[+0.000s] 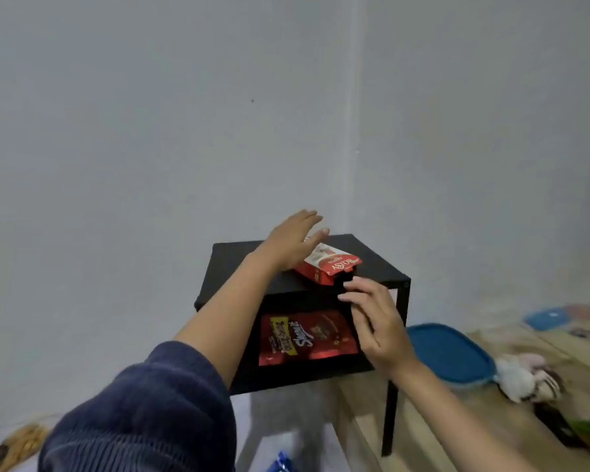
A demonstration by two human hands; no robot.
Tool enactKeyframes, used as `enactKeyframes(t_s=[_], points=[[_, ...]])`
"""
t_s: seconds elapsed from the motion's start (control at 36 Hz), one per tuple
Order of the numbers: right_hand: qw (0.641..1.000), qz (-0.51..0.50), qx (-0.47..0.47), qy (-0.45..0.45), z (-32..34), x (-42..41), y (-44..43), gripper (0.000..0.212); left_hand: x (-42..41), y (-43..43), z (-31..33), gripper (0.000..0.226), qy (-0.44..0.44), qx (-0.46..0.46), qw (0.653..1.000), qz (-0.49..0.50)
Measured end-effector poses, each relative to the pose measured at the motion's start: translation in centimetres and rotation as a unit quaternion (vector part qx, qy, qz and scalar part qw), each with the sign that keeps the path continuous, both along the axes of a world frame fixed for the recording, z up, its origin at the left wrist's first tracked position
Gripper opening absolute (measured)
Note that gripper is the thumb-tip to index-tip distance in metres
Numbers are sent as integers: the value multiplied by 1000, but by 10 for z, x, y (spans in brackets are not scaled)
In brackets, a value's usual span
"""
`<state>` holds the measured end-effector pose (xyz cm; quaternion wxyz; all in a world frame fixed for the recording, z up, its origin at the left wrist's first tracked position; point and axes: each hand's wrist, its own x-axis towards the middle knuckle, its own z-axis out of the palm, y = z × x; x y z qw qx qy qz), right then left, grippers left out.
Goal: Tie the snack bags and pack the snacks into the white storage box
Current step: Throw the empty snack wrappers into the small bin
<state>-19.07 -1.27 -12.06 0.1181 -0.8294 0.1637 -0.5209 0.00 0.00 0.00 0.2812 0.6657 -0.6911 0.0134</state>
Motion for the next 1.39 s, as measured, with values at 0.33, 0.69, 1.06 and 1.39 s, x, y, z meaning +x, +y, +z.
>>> enactKeyframes(t_s=[0.33,0.69,1.06,1.39], points=[[923,-84,196,320,-88,37,-59,42,9,-31,-31,53,-87,120,988,-41],[897,-187,97,387,-89,32,-42,42,32,5,-14,59,-195,178,963,56],[809,-127,177,546,-74,42,-56,88,60,39,-19,84,-173,211,958,86],[819,-110,144,544,-82,43,-41,73,75,65,-23,91,-134,175,973,71]])
